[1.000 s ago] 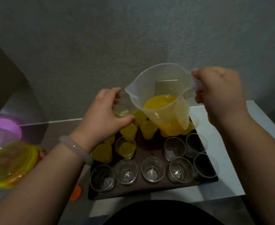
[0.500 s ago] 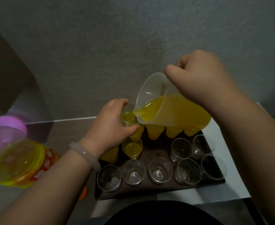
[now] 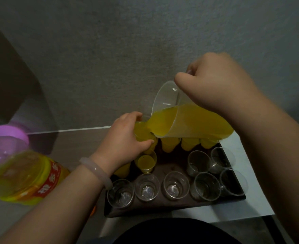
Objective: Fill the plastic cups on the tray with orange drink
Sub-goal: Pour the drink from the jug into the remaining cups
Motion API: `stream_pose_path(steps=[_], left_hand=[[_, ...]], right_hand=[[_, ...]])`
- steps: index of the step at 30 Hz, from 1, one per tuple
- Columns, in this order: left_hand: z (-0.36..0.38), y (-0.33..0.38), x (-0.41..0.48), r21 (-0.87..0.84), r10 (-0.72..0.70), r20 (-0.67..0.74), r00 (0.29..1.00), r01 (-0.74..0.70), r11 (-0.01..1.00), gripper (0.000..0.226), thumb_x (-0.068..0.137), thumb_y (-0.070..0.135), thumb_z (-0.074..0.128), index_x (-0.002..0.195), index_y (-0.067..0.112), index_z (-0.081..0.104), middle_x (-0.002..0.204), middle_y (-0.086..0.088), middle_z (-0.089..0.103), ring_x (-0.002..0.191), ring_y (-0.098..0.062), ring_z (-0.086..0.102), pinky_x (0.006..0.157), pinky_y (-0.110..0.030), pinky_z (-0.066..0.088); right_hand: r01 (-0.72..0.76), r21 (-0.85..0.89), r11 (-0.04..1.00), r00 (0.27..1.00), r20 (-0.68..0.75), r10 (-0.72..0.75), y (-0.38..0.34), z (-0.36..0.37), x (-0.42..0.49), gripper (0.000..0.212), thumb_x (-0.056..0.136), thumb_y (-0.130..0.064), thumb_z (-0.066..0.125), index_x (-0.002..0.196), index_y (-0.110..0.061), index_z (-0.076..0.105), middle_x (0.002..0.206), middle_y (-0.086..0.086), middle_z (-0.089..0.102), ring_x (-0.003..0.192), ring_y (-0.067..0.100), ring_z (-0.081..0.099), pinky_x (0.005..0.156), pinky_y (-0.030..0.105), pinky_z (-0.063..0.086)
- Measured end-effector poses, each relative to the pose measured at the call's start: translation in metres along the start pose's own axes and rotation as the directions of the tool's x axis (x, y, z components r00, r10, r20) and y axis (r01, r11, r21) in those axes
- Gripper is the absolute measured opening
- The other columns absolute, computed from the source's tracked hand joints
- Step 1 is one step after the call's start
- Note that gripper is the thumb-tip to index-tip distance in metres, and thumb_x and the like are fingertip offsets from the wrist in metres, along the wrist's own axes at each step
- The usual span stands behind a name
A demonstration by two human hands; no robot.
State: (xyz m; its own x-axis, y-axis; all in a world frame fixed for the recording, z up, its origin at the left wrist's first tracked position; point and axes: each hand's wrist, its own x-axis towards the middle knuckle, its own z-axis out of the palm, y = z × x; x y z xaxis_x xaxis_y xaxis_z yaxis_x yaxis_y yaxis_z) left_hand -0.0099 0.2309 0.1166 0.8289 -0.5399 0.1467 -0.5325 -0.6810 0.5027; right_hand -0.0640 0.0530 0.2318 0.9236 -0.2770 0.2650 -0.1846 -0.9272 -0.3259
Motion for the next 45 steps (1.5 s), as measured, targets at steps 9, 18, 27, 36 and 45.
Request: stream_pose_path(steps=[9,18,27,36,45], left_hand=[[0.001,0.001,-0.006,-0.010,0.007,-0.013,1.000,-0.008,1.000,0.075,0.070,0.037,0.079,0.135,0.017,0.046,0.130,0.000,0.052,0.120,-0.015,0.047,0.099,-0.021,0.034],[0.004,0.009,-0.007,-0.040,0.003,-0.070,0.998,-0.006,0.999,0.077,0.068,0.035,0.082,0.134,0.014,0.048,0.128,-0.003,0.053,0.115,-0.015,0.050,0.097,-0.020,0.035],[0.013,0.020,0.003,-0.080,-0.018,-0.114,0.993,0.008,0.997,0.077,0.067,0.038,0.082,0.133,0.014,0.050,0.124,-0.002,0.055,0.113,-0.016,0.053,0.097,-0.026,0.042],[0.036,0.036,0.014,-0.077,0.087,0.121,0.989,-0.078,0.994,0.087,0.069,0.038,0.080,0.142,0.020,0.036,0.130,0.005,0.047,0.117,-0.006,0.047,0.098,-0.018,0.038],[0.052,0.052,0.029,0.031,0.172,0.398,0.901,-0.200,0.979,0.082,0.072,0.032,0.075,0.142,0.026,0.032,0.129,0.012,0.032,0.116,-0.004,0.042,0.092,-0.011,0.034]], right_hand=[[0.028,0.001,1.000,0.999,-0.020,-0.028,0.002,-0.001,-0.006,0.039,0.085,-0.032,0.047,0.054,-0.009,0.040,0.049,0.004,0.032,0.045,0.018,0.028,0.046,0.026,0.018],[-0.071,0.208,0.976,0.995,-0.059,0.085,0.025,0.001,-0.014,0.038,0.083,-0.028,0.051,0.053,-0.012,0.033,0.050,0.004,0.028,0.047,0.020,0.026,0.050,0.031,0.021],[-0.193,0.677,0.710,0.916,-0.136,0.378,0.075,0.015,-0.022,0.042,0.071,-0.033,0.053,0.057,0.004,0.040,0.057,0.011,0.033,0.055,0.024,0.030,0.051,0.054,0.037],[-0.205,0.898,0.389,0.794,-0.080,0.603,0.111,0.019,-0.034,0.030,0.068,-0.029,0.049,0.040,-0.020,0.056,0.043,-0.006,0.042,0.044,0.014,0.039,0.046,0.028,0.032],[-0.172,0.909,0.380,0.775,-0.113,0.622,0.140,0.022,-0.036,0.026,0.067,-0.028,0.048,0.044,-0.019,0.056,0.049,0.000,0.044,0.049,0.018,0.039,0.052,0.037,0.032]])
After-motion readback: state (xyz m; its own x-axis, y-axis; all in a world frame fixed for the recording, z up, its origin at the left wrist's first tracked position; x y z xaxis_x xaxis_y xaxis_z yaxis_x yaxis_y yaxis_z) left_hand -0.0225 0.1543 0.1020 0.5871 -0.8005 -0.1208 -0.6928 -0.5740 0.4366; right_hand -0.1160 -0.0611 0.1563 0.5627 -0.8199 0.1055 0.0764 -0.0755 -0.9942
